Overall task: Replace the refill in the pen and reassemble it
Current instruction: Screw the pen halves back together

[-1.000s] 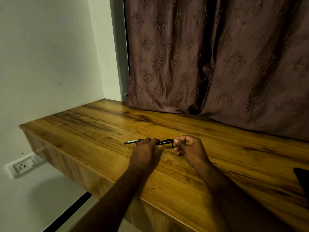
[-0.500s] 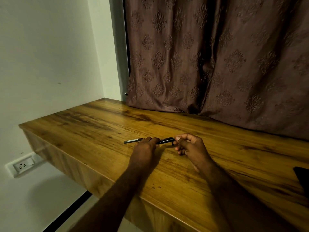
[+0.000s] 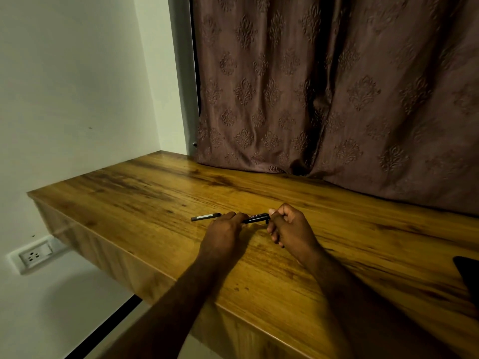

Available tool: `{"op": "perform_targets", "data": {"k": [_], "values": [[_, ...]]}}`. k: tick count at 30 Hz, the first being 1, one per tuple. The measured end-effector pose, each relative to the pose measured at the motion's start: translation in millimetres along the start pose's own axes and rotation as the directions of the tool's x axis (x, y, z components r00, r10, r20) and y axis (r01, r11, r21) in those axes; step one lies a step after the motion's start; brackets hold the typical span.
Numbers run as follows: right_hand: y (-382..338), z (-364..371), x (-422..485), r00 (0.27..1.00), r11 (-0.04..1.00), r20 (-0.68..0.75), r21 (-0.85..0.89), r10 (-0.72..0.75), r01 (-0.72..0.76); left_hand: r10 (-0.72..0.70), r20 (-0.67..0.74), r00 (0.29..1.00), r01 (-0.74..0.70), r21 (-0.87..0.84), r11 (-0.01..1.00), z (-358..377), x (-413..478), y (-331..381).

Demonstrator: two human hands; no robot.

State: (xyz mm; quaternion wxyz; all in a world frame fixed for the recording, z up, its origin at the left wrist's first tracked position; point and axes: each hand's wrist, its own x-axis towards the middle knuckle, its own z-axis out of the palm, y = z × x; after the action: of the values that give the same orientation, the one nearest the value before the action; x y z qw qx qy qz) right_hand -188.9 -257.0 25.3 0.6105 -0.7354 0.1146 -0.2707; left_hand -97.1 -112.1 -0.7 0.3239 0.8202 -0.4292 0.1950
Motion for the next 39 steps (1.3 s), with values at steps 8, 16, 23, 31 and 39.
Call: {"op": "perform_targets", "data": {"k": [8, 16, 23, 31, 39], "values": [[9.5, 1.9, 9.3, 0.995, 0.997, -0.068, 0.005, 0.071, -0.071, -0.085, 0.017, 0.996, 0.086, -0.018, 0.996, -8.9, -0.4, 7.9], [19.8, 3.1, 24.5, 0.997, 0.902, -0.071, -0.432, -0.019, -0.014, -0.195, 0.039, 0.98, 0.189, 0.127, 0.974, -5.8, 4.4, 2.7], [20.2, 2.9, 29.8, 0.998, 0.84, -0.031, -0.542, -0.063, 0.037, -0.185, 0.022, 0.982, 0.179, 0.165, 0.97, -3.1, 3.7, 2.5], [11.3, -18.2, 21.9, 0.997, 0.988, -0.003, 0.135, 0.081, -0.08, -0.178, -0.002, 0.984, 0.176, 0.164, 0.971, -4.0, 2.7, 3.8], [11.0, -14.9, 19.3, 0.998, 0.989, 0.025, 0.133, 0.055, -0.058, -0.191, 0.016, 0.981, 0.185, 0.191, 0.964, -6.0, 2.5, 5.8]]}}
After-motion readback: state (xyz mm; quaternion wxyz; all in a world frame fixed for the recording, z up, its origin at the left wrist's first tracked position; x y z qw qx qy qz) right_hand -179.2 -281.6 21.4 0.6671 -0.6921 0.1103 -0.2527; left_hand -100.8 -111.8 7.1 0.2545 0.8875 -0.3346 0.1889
